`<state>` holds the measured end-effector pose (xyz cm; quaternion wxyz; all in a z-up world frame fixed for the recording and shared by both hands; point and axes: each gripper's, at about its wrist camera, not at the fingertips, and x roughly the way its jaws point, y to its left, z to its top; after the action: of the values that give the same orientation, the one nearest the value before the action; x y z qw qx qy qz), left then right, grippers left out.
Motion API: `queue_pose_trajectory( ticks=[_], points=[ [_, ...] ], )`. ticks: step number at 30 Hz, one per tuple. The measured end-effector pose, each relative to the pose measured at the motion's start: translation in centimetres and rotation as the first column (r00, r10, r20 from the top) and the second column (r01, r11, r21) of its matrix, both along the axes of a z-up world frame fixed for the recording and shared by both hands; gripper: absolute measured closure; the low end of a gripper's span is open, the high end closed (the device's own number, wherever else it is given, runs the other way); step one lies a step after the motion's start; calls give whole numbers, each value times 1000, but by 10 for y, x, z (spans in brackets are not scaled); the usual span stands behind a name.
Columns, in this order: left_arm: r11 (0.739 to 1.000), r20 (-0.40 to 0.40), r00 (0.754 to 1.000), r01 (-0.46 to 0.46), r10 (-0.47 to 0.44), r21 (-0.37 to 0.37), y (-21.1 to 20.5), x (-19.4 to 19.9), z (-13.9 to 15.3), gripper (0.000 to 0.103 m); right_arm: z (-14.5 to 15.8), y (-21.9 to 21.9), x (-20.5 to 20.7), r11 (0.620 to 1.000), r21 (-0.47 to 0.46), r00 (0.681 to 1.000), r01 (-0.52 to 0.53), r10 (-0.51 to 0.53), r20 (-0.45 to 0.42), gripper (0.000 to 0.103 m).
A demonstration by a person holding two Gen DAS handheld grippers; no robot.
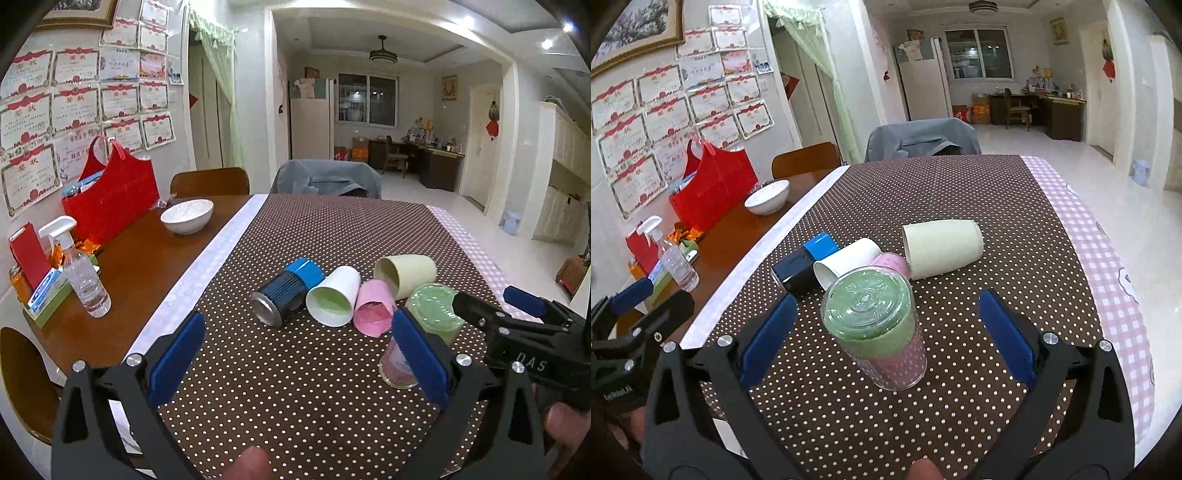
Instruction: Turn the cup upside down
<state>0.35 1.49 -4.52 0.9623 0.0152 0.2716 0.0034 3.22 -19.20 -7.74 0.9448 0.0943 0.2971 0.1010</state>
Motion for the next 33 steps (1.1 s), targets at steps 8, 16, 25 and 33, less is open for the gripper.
queue_pose_trajectory(
  ticks=[8, 16, 25, 33],
  points=[
    [1000, 69, 998, 11, -12, 7, -7, -25, 21, 4, 24, -9, -32, 998, -6, 997, 61, -61, 51, 6],
    [1000, 144, 989, 29, -30, 11, -16, -54, 40, 4, 50, -12, -74, 985, -69, 978, 157, -146, 148, 6],
    [999, 197, 979, 41, -43, 13, -22, -83, 56, 4, 61, -16, -109, 969, -87, 957, 232, -212, 197, 6],
    [998, 226, 972, 58, -58, 5, -24, -103, 64, 4, 65, -18, -129, 963, -76, 945, 260, -238, 223, 6]
  ],
)
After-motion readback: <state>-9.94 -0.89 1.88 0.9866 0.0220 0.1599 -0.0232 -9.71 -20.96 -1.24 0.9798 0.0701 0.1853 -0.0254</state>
